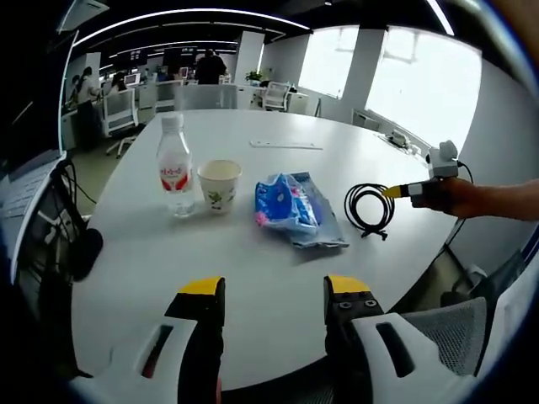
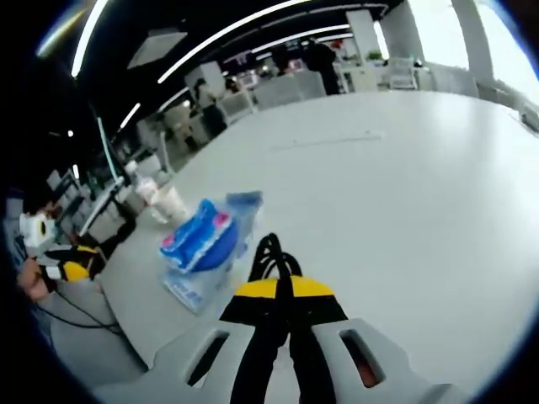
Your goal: Arrange the tabletop items into an orderly group along one side of the table until the central work area is clear of visible clutter.
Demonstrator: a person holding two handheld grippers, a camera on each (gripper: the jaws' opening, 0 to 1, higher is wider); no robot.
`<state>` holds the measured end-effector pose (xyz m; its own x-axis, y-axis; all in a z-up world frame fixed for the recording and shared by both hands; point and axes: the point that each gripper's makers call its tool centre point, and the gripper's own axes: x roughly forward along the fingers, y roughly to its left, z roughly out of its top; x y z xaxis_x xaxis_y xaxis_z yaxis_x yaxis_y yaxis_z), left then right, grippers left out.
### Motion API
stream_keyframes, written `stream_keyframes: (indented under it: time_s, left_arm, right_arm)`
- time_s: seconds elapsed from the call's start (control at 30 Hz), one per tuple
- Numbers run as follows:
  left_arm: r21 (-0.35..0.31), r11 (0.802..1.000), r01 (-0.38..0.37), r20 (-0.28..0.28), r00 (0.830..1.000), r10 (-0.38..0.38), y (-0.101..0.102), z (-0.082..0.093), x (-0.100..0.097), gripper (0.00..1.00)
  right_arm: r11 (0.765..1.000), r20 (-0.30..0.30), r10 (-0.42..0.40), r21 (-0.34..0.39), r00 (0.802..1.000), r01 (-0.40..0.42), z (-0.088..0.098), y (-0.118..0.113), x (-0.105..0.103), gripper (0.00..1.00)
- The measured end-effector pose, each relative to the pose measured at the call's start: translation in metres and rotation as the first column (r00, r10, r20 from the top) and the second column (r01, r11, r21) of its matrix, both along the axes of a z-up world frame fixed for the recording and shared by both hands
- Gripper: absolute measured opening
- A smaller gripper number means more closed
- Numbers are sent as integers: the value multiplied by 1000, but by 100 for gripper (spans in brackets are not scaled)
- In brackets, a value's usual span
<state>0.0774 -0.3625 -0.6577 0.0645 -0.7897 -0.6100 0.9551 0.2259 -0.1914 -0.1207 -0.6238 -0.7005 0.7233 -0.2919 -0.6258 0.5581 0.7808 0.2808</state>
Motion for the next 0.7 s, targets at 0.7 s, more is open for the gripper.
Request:
stream_keyframes:
  time_s: [0.7]
  left_arm:
    - [4, 1000, -2, 8, 1000, 2, -5, 2, 4, 46]
  right_arm:
    - [998, -90, -46, 40, 995, 50, -37, -9, -12, 0]
